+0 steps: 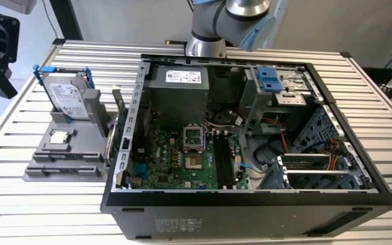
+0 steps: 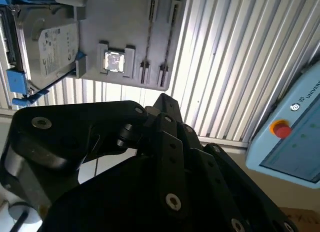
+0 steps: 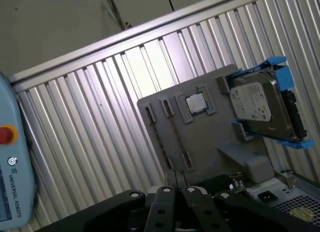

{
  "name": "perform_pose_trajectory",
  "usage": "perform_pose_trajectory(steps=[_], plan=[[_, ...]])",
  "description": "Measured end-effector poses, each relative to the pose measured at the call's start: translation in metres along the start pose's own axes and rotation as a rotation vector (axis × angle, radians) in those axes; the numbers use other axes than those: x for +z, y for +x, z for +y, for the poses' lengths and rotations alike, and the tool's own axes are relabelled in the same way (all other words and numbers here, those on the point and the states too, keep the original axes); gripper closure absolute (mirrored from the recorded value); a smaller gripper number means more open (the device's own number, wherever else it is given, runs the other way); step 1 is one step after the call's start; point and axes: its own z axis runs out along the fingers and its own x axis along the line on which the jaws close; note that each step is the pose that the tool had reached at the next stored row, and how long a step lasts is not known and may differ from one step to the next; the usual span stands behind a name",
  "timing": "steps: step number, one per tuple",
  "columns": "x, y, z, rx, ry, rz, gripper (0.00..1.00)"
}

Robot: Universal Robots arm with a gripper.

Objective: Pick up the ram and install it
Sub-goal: 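Pick up the ram and move it above insertion slot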

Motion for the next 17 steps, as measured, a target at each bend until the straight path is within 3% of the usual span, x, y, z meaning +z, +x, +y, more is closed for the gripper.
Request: perform_pose_trajectory(steps=[2,4,17], plan=[[0.0000,0.0000,0.0000,-0.027,0.0116,-0.0045,1.00],[-0.0001,0.0000,-0.0001,-0.056,0.0161,-0.0062,1.00],[0.0000,0.0000,0.0000,-0.277,0.0085,-0.0072,1.00]])
